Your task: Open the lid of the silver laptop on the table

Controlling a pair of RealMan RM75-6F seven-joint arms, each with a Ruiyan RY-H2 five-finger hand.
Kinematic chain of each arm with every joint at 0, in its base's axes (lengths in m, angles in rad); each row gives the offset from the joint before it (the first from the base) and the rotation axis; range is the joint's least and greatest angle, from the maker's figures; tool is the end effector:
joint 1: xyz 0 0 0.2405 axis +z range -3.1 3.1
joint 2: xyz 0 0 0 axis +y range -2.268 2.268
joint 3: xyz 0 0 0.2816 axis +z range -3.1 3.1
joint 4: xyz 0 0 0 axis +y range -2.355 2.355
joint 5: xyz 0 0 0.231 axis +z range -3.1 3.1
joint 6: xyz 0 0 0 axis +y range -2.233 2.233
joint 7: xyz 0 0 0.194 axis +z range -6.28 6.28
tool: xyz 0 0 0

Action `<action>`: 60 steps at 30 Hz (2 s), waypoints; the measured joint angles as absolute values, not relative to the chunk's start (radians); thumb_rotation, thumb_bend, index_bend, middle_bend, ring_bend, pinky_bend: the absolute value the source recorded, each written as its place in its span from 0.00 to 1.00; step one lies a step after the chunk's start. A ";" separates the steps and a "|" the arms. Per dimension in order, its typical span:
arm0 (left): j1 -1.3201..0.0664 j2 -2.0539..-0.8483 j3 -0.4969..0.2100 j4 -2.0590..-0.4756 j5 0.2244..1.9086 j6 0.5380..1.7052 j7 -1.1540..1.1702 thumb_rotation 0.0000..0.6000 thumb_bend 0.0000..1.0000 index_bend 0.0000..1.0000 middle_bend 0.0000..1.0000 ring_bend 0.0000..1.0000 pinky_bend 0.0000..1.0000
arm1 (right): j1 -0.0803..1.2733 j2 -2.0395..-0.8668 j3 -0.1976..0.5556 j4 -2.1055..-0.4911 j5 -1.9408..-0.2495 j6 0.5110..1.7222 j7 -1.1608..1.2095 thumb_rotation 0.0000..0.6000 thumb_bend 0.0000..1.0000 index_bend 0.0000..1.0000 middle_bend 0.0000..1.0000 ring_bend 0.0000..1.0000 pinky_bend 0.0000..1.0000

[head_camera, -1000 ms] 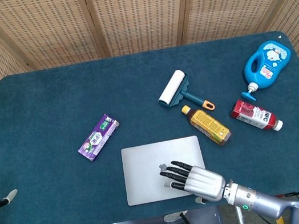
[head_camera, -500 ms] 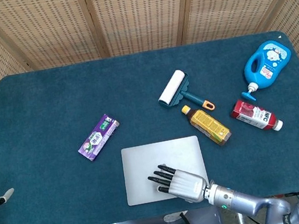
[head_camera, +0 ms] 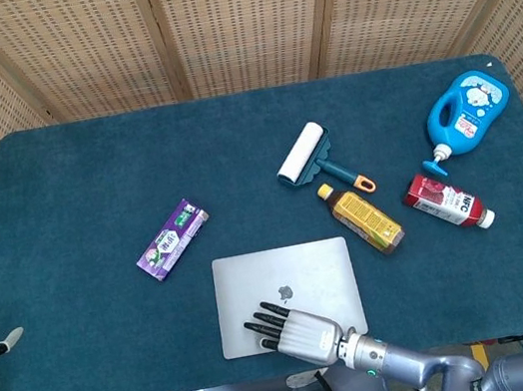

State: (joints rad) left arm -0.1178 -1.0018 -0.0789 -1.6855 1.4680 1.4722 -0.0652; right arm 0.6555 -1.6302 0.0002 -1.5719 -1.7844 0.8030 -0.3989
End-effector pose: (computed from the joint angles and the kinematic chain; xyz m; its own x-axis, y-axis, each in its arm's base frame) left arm -0.3289 0.2516 0.1896 0.3697 -0.0300 0.9287 0.9288 -0.0148 -0.3703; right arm -0.0987 -0.2481 -0.1395 0.7069 -0.1414 0.6930 -0.4010 -0.8872 0.2280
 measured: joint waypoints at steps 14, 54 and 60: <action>-0.122 -0.996 -0.084 -1.680 1.453 1.460 -0.089 1.00 0.00 0.00 0.00 0.00 0.00 | 0.679 -1.693 0.026 -1.539 -1.692 0.784 -0.488 1.00 0.19 0.28 0.10 0.00 0.00; -0.126 -0.988 -0.085 -1.675 1.446 1.448 -0.110 1.00 0.00 0.00 0.00 0.00 0.00 | 0.686 -1.714 0.030 -1.428 -1.750 1.079 -0.506 1.00 0.61 0.20 0.11 0.03 0.00; -0.127 -0.989 -0.084 -1.677 1.447 1.447 -0.104 1.00 0.00 0.00 0.00 0.00 0.00 | 0.669 -1.686 0.061 -1.412 -1.719 1.104 -0.549 1.00 0.61 0.17 0.08 0.03 0.00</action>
State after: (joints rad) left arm -0.1273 -0.9890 -0.0840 -1.6772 1.4473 1.4466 -0.1043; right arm 0.6685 -1.6860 0.0614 -1.4117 -1.7192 1.1045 -0.5487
